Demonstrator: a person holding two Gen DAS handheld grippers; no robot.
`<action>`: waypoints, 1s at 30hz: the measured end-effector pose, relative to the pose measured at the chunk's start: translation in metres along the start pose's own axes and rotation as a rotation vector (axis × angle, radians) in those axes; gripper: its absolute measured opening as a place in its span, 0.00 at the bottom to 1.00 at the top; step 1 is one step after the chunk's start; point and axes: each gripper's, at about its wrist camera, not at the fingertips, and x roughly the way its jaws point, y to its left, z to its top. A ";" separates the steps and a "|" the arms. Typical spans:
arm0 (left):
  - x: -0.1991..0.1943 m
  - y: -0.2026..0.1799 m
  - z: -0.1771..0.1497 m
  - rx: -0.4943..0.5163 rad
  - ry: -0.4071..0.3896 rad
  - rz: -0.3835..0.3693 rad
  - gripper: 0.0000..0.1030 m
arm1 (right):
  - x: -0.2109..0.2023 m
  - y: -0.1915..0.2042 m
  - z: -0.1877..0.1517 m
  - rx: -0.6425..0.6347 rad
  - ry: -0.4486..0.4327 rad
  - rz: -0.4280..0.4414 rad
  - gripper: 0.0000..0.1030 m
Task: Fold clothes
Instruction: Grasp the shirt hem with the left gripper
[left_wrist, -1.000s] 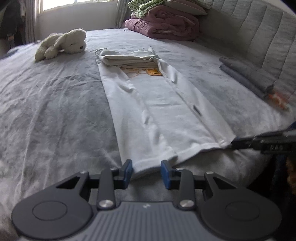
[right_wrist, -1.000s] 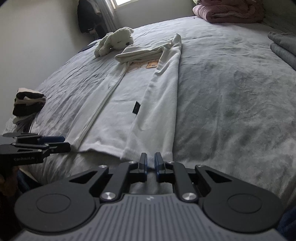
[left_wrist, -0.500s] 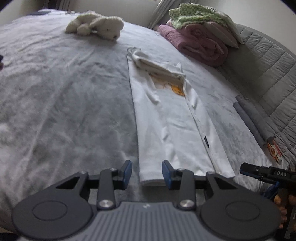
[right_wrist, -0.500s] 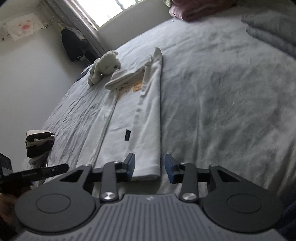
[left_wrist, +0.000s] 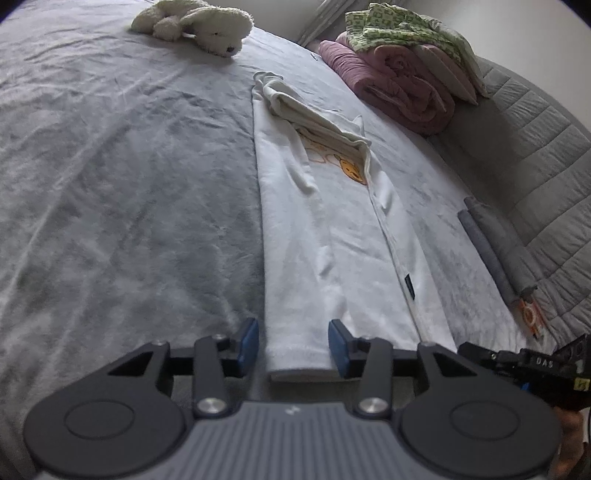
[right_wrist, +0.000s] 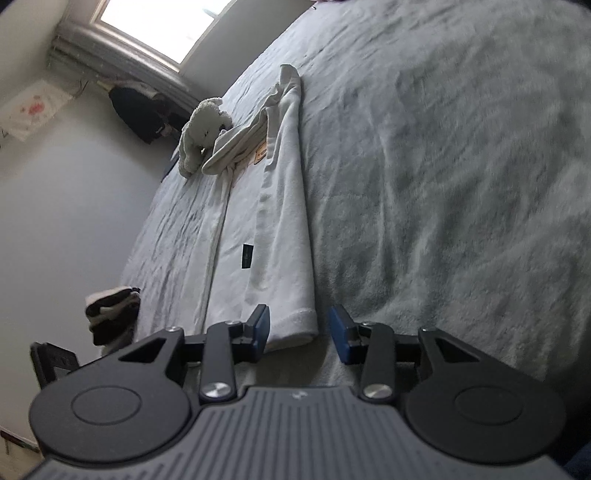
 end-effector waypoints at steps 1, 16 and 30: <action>0.001 0.001 0.000 -0.004 0.000 -0.007 0.41 | 0.000 -0.001 0.000 0.004 0.000 0.005 0.37; -0.011 -0.002 0.004 -0.033 -0.003 -0.008 0.08 | -0.001 0.015 -0.006 -0.058 -0.028 0.001 0.11; -0.042 -0.028 -0.002 0.009 -0.025 0.063 0.08 | -0.024 0.039 -0.011 -0.083 -0.051 -0.001 0.10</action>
